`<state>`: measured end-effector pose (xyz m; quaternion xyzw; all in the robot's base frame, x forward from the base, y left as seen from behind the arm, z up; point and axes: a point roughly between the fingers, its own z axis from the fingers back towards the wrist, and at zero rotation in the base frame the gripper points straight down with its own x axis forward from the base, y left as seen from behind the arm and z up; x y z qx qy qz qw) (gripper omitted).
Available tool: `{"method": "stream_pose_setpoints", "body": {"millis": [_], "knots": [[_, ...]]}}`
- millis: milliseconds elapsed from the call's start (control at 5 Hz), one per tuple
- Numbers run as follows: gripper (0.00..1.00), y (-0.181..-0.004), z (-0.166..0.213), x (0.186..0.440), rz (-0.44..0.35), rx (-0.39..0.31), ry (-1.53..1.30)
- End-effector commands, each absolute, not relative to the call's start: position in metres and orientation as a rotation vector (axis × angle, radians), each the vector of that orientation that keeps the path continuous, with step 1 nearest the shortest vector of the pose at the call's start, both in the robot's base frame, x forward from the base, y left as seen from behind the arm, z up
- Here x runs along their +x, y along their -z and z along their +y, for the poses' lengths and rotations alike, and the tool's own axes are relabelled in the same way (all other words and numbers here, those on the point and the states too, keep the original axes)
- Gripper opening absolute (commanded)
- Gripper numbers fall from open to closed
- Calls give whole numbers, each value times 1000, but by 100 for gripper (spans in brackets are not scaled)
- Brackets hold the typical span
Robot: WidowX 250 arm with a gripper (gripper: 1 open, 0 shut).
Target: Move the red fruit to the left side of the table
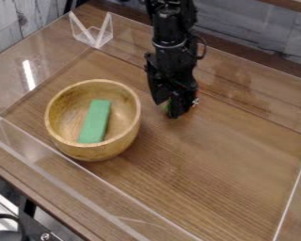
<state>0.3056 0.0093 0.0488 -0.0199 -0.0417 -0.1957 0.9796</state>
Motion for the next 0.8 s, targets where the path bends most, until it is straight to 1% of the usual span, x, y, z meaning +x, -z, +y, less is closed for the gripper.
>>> {"method": "stream_pose_setpoints", "body": {"millis": [0, 200, 400, 600], "knots": [[0, -78, 7, 306, -176, -38, 479], [0, -79, 7, 312, -201, -19, 320], [0, -77, 7, 316, -208, -7, 221], [0, -75, 10, 324, -211, -1, 205]]}}
